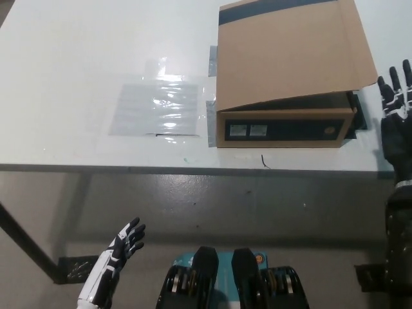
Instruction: A small storage box is placed at the center of the table and the robot uses its right hand to slide under its lid and push it upwards to open it
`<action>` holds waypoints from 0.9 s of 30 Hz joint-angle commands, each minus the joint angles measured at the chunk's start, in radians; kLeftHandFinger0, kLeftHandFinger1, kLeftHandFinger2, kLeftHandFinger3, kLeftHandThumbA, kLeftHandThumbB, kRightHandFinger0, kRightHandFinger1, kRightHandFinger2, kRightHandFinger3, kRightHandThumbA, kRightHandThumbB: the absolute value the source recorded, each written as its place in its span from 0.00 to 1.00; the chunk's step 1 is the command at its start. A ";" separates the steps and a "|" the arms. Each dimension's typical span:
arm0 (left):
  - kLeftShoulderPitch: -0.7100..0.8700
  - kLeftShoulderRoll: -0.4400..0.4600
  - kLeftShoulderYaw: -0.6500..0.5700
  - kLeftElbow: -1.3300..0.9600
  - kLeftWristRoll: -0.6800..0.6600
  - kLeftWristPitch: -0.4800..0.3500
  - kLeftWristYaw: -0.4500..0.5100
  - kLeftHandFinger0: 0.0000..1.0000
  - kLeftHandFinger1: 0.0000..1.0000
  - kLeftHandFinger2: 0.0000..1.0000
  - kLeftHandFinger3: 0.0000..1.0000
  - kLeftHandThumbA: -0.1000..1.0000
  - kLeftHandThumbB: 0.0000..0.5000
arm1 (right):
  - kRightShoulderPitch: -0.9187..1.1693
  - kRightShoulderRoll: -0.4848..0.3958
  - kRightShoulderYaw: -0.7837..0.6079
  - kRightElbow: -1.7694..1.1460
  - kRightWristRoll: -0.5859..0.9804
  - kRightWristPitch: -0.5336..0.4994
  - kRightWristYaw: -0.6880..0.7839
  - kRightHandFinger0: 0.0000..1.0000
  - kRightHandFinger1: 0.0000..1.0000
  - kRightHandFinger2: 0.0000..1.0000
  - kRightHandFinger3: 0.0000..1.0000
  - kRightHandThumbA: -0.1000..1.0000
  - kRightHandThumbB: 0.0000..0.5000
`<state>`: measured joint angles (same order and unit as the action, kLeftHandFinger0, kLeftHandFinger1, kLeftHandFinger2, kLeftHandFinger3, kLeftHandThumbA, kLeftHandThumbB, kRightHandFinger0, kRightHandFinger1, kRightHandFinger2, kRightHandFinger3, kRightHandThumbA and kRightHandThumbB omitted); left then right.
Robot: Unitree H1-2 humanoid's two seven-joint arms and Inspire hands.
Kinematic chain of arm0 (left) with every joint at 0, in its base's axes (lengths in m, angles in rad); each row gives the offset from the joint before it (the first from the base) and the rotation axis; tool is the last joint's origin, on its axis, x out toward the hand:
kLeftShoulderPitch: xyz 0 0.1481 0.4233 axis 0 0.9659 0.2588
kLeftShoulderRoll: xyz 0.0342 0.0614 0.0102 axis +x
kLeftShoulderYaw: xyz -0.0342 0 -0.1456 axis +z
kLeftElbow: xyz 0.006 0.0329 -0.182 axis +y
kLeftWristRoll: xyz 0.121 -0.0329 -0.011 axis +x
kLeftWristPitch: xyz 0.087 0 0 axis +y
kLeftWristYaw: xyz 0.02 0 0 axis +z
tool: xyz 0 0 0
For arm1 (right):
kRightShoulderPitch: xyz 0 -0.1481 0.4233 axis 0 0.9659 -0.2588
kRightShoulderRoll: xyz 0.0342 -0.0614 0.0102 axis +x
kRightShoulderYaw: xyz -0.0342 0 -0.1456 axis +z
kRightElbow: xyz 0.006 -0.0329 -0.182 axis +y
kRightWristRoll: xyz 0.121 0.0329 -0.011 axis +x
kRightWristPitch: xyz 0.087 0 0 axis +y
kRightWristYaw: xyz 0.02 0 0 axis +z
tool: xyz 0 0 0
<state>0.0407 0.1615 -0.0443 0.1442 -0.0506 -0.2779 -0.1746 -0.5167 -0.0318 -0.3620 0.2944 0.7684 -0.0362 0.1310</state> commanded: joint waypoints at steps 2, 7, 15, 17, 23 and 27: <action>-0.013 0.016 0.005 -0.016 -0.011 -0.033 -0.017 1.00 1.00 1.00 1.00 1.00 0.59 | -0.051 0.013 -0.005 -0.004 0.030 0.008 0.029 1.00 1.00 1.00 1.00 1.00 0.59; -0.015 0.015 0.005 -0.011 -0.009 -0.035 -0.018 1.00 1.00 1.00 1.00 1.00 0.60 | -0.052 0.032 0.000 -0.018 0.026 0.017 0.020 1.00 1.00 1.00 1.00 1.00 0.62; -0.022 0.016 0.006 -0.007 -0.013 -0.034 -0.021 1.00 1.00 1.00 1.00 1.00 0.63 | -0.050 0.050 0.001 -0.023 0.027 0.032 0.020 1.00 1.00 1.00 1.00 1.00 0.59; -0.022 0.015 0.006 -0.003 -0.015 -0.042 -0.022 1.00 1.00 1.00 1.00 1.00 0.61 | -0.049 0.051 0.002 -0.026 0.030 0.036 0.026 1.00 1.00 1.00 1.00 1.00 0.59; -0.021 0.016 0.005 -0.004 -0.014 -0.038 -0.023 1.00 1.00 1.00 1.00 1.00 0.64 | -0.056 0.062 0.003 -0.046 0.034 0.056 0.009 1.00 1.00 1.00 1.00 1.00 0.61; -0.022 0.014 0.006 -0.001 -0.015 -0.042 -0.024 1.00 1.00 1.00 1.00 1.00 0.63 | -0.069 0.072 0.004 -0.053 0.041 0.064 0.014 1.00 1.00 1.00 1.00 1.00 0.61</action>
<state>0.0328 0.1618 -0.0441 0.1452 -0.0537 -0.2792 -0.1867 -0.5193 0.0335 -0.3614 0.2830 0.7760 0.0159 0.1305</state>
